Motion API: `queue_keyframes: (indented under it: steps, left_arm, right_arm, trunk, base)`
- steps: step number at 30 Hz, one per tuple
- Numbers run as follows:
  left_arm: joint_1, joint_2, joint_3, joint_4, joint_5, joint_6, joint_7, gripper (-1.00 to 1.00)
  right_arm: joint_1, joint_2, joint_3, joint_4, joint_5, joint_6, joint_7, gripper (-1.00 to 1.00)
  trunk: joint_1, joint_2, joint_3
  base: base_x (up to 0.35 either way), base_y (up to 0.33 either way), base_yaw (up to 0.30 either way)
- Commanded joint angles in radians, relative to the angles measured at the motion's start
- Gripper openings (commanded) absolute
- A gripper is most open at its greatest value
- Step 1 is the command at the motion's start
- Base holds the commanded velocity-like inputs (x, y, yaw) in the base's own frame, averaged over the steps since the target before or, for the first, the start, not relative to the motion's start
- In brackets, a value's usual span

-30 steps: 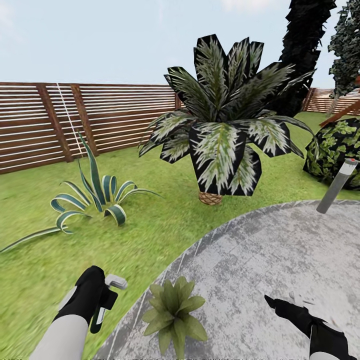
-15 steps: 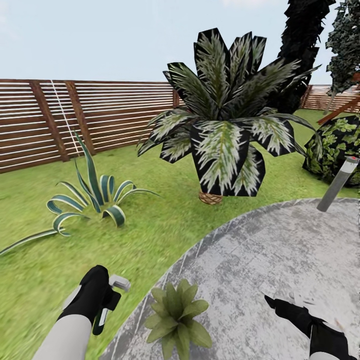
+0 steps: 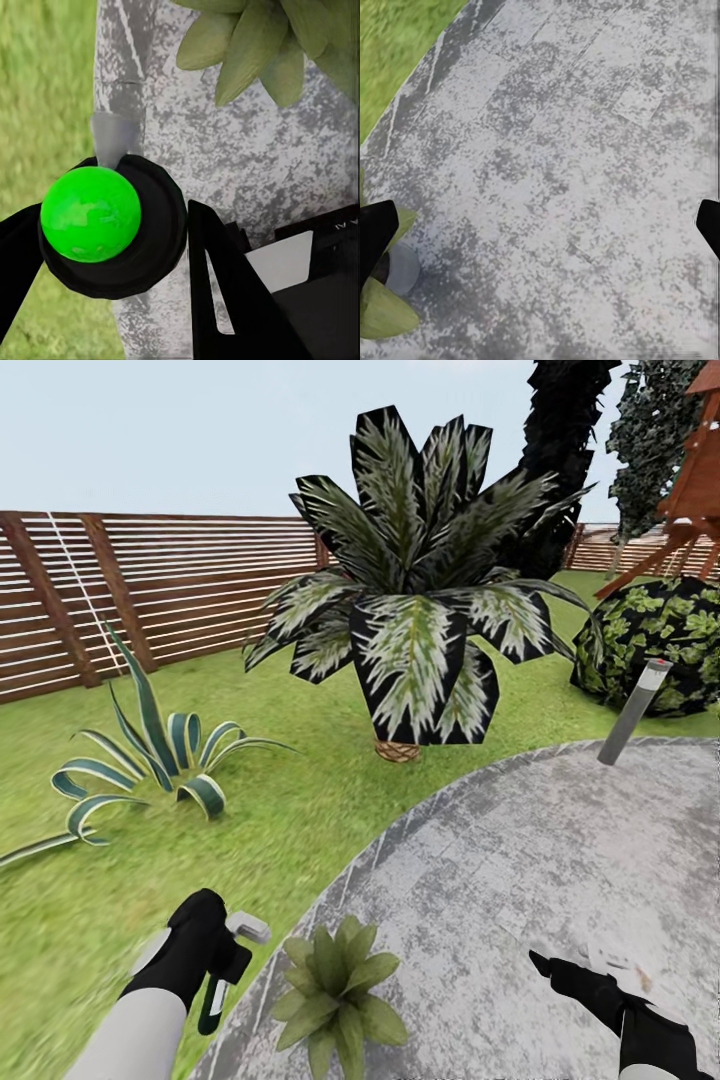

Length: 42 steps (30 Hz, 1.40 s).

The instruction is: Pick up the pesticide atomizer in the garden and spray insectifuge to fully cover both potted plants in the garden.

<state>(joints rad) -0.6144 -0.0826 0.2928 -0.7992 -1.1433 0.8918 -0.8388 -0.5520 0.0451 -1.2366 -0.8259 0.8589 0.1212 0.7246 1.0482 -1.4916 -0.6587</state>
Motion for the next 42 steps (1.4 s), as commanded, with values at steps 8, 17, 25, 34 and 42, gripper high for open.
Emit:
queue_keyframes:
  steps: [8, 17, 25, 34, 42]
  left_arm:
    - [-0.001, 0.001, 0.005, 0.037, -0.011, 0.001, -0.011, -1.0]
    - [-0.001, 0.0, 0.005, 0.037, -0.011, 0.001, -0.011, -1.0]
    - [-0.001, 0.0, 0.005, 0.037, -0.011, 0.001, -0.011, -1.0]
    - [-0.001, 0.0, 0.004, 0.037, -0.012, 0.001, -0.011, -1.0]
    - [-0.001, 0.0, 0.003, 0.037, -0.012, 0.001, -0.011, -1.0]
  right_arm:
    - [-0.002, 0.001, -0.004, -0.002, 0.003, 0.011, 0.009, 1.0]
    - [-0.002, 0.001, -0.007, -0.003, 0.003, 0.011, 0.009, 1.0]
    - [-0.002, 0.001, -0.01, -0.003, 0.003, 0.011, 0.009, 1.0]
    - [-0.002, 0.001, -0.011, -0.002, 0.003, 0.011, 0.009, 1.0]
    - [-0.002, 0.001, -0.011, -0.002, 0.003, 0.011, 0.009, 1.0]
  trunk:
    - [0.0, -0.001, -0.002]
    - [0.0, -0.001, -0.003]
    - [0.0, -0.001, -0.008]
    - [0.0, -0.001, -0.009]
    - [0.0, -0.001, -0.017]
  base:
    - [0.0, 0.181, -0.018]
    - [0.0, 0.114, -0.144]
    - [0.0, 0.001, -0.278]
    - [0.046, 0.187, -0.071]
    - [0.049, 0.116, 0.0]
